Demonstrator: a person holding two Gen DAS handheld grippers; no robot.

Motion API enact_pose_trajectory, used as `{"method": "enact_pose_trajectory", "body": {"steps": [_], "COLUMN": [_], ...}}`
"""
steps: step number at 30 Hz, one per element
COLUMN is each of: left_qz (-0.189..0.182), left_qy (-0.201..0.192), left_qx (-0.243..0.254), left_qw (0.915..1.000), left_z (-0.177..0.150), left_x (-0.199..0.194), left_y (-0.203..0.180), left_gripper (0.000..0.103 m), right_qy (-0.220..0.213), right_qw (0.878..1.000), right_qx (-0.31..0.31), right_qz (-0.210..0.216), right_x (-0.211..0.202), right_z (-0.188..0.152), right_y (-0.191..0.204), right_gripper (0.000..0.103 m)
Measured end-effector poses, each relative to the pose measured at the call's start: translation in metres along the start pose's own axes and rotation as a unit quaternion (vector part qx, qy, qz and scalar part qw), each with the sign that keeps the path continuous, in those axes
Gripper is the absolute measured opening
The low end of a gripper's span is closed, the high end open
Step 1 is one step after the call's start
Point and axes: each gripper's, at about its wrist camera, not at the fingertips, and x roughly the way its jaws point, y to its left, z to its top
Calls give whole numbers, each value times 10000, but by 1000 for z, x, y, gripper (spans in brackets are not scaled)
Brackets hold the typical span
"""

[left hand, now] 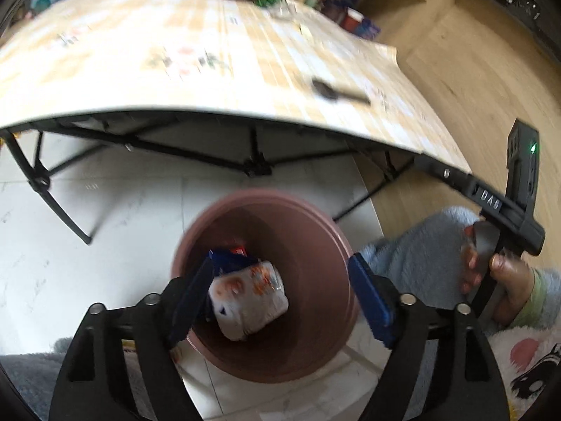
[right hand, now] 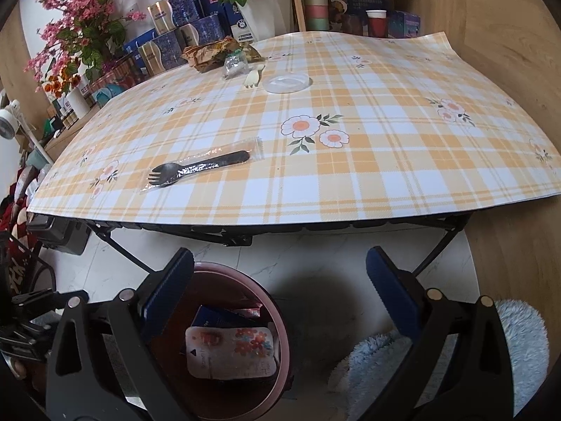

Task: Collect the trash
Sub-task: 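Grasp the crumpled brown paper bag with the left gripper while the right grasps the green packet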

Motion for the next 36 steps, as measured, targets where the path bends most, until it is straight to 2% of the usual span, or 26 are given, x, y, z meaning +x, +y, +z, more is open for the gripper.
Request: {"method": "enact_pose_trajectory", "body": {"steps": [5, 9, 12, 17, 20, 22, 24, 28, 30, 31, 32, 33, 36], "left_qz": [305, 361, 355, 157, -55, -25, 196, 846, 1164, 1339, 1542, 1650, 1671], "left_qy": [-535, -720, -855, -1149, -1262, -1291, -1323, -1313, -1154, -966, -796, -734, -692], "left_qx": [-248, -504, -631, -761, -1009, -1045, -770, 438, 1021, 1364, 1598, 1714, 2075], "left_qw": [9978, 9955, 9937, 9903, 9869, 9861, 9880, 9868, 9812, 9768, 9718, 9685, 9614], "left_z": [12, 29, 57, 122, 171, 208, 244, 325, 360, 379, 396, 406, 441], "left_x": [-23, -39, -49, -63, -57, -46, -32, 15, 42, 60, 76, 85, 109], "left_y": [9, 21, 27, 33, 38, 38, 33, 15, 11, 9, 10, 12, 19], "left_gripper": [84, 84, 84, 84, 84, 84, 84, 84, 83, 76, 65, 62, 61], "right_qy": [-3, -77, -160, -380, -473, -514, -552, -589, -588, -586, -578, -573, -589], "right_qw": [9999, 9997, 9996, 9987, 9982, 9979, 9978, 9976, 9974, 9973, 9972, 9971, 9964], "right_qx": [130, 207, 212, 324, 363, 356, 350, 343, 401, 427, 469, 501, 612], "right_qz": [53, 35, -32, -92, -105, -138, -130, -100, -73, -67, -51, -45, -61], "right_x": [3, 2, 2, 2, 6, 11, 16, 28, 37, 39, 43, 46, 54], "right_z": [4, 12, 23, 55, 75, 91, 106, 133, 147, 152, 159, 164, 179], "right_y": [-5, -11, -16, -27, -31, -33, -36, -43, -50, -53, -58, -62, -76], "right_gripper": [97, 97, 97, 97, 97, 97, 97, 97, 97, 97, 97, 97, 97]}}
